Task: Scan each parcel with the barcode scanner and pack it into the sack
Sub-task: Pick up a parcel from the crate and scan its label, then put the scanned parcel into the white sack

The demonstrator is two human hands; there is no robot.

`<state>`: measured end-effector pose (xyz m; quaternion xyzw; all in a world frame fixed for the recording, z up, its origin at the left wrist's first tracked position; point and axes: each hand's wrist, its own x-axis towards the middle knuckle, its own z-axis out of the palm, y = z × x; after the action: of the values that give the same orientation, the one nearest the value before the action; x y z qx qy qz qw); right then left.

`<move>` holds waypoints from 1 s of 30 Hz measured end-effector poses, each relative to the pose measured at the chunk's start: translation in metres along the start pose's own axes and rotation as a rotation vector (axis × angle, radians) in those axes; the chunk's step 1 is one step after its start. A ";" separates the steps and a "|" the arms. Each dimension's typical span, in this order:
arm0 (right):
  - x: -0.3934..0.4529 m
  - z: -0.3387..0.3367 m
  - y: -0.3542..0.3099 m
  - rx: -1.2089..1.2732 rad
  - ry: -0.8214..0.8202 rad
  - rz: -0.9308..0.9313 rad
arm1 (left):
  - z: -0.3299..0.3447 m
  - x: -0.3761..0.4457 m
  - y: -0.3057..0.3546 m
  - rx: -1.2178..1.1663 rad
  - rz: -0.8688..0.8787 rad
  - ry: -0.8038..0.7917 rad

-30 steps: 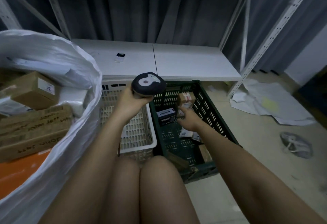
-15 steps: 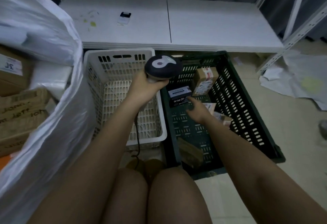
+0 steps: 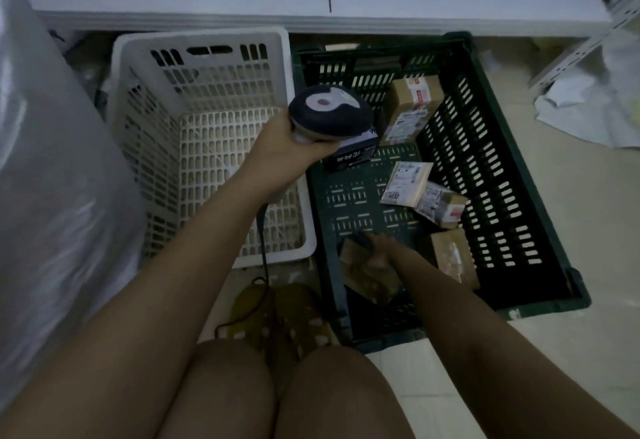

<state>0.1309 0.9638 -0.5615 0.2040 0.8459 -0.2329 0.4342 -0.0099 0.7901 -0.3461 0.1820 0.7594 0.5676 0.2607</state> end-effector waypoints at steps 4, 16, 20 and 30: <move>0.009 0.024 0.001 0.126 -0.124 0.047 | 0.003 0.004 -0.011 0.045 -0.039 -0.043; 0.027 0.025 -0.001 -0.027 -0.029 0.144 | 0.005 0.006 -0.028 0.077 -0.125 -0.047; 0.010 -0.001 0.005 0.227 0.257 0.139 | 0.001 0.002 -0.028 0.050 -0.108 -0.003; -0.107 -0.087 -0.037 1.224 0.671 -0.310 | -0.022 -0.041 0.023 -0.121 -0.011 0.288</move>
<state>0.1123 0.9680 -0.4200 0.3492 0.6708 -0.6494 -0.0801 0.0092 0.7566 -0.3111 0.0786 0.7543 0.6313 0.1625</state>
